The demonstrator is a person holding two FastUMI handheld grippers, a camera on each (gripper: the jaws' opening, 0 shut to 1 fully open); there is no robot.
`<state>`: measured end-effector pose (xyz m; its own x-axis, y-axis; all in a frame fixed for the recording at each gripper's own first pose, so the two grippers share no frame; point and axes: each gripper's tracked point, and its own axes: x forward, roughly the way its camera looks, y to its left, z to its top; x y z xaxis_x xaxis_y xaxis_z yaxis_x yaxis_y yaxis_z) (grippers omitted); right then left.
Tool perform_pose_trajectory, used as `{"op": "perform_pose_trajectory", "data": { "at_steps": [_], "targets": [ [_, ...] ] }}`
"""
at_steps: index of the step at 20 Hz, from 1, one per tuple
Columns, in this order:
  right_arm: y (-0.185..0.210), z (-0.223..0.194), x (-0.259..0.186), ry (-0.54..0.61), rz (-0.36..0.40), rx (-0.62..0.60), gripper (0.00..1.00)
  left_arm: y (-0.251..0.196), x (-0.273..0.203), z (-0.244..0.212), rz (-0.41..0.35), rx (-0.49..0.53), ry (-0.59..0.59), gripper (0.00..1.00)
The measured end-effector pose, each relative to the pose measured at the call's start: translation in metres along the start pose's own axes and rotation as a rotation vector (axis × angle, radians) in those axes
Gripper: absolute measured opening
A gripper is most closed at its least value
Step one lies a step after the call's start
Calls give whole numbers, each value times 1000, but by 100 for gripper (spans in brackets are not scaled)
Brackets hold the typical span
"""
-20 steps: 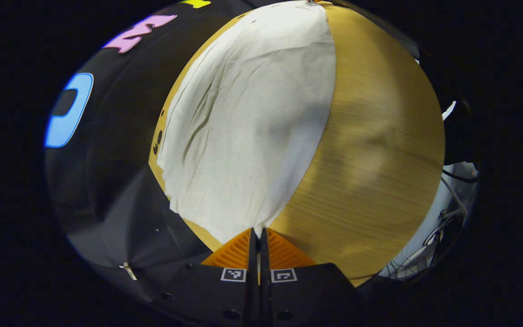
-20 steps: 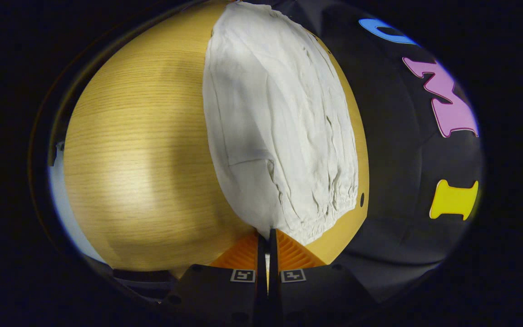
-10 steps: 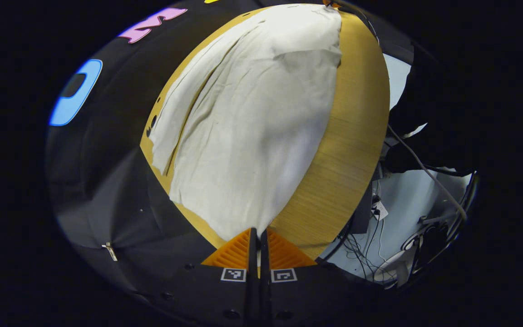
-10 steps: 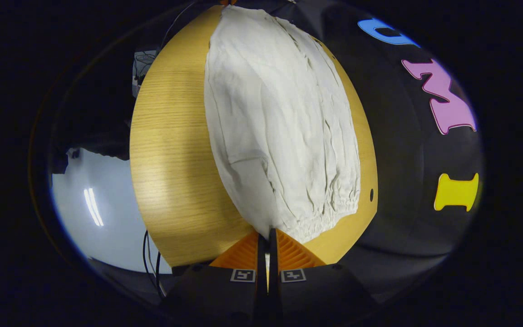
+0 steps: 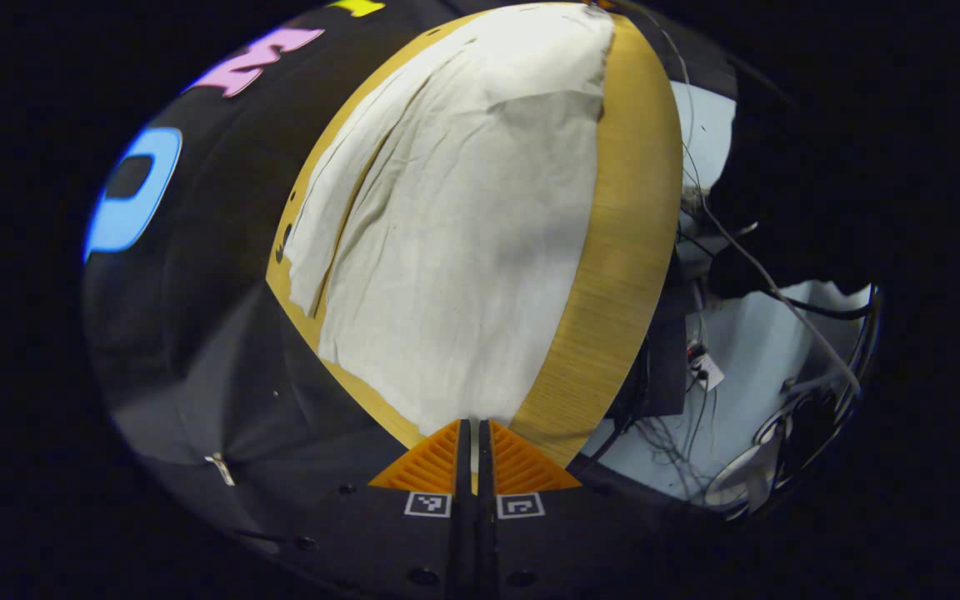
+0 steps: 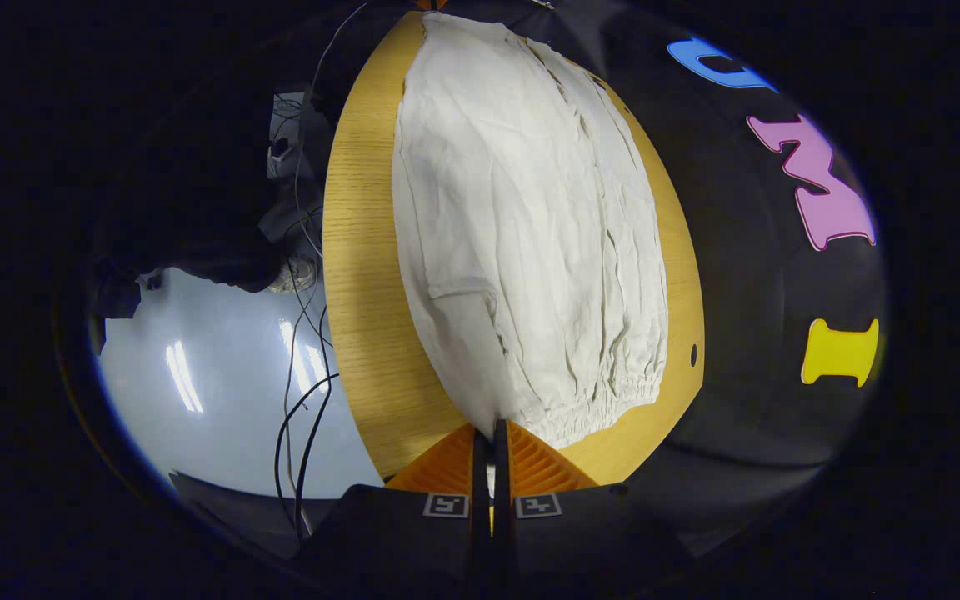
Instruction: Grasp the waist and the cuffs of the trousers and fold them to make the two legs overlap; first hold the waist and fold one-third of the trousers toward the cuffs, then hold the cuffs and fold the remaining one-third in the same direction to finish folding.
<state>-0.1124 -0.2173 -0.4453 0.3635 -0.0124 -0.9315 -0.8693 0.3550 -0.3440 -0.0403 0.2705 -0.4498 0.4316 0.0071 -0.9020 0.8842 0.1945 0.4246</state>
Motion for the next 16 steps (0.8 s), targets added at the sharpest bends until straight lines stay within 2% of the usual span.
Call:
{"op": "perform_pose_trajectory", "data": {
  "at_steps": [2, 4, 6, 7, 8, 10, 13, 14, 15, 16],
  "targets": [
    [-2, 1, -1, 3, -5, -2, 5, -9, 1, -4, -16, 31, 8, 6],
    [-2, -2, -1, 8, -8, 1, 5, -18, 3, -7, -46, 10, 5, 5],
    [-1, -2, 0, 10, -7, 1, 5, -12, 4, -8, -14, 19, 1, 34],
    [-1, -2, 1, 10, -7, -3, 6, -10, 4, -8, 3, 34, 2, 39],
    [-1, -3, 2, 11, -7, -7, 5, -8, 5, -9, 17, 59, 1, 49],
    [-1, -3, 3, 12, -7, -5, 5, 4, 12, -7, 89, 141, -13, 53],
    [-1, -3, 3, 13, -8, -6, 6, 29, 28, 4, 236, 249, -32, 60],
    [0, -4, 3, 16, -6, -13, 5, 31, 36, 6, 244, 262, -32, 59],
    [-1, -5, 5, 17, -6, -17, 5, 28, 46, 2, 205, 250, -13, 56],
    [-1, -5, 6, 18, -8, -11, 5, 29, 42, 4, 199, 228, -9, 28]
  ]
}}
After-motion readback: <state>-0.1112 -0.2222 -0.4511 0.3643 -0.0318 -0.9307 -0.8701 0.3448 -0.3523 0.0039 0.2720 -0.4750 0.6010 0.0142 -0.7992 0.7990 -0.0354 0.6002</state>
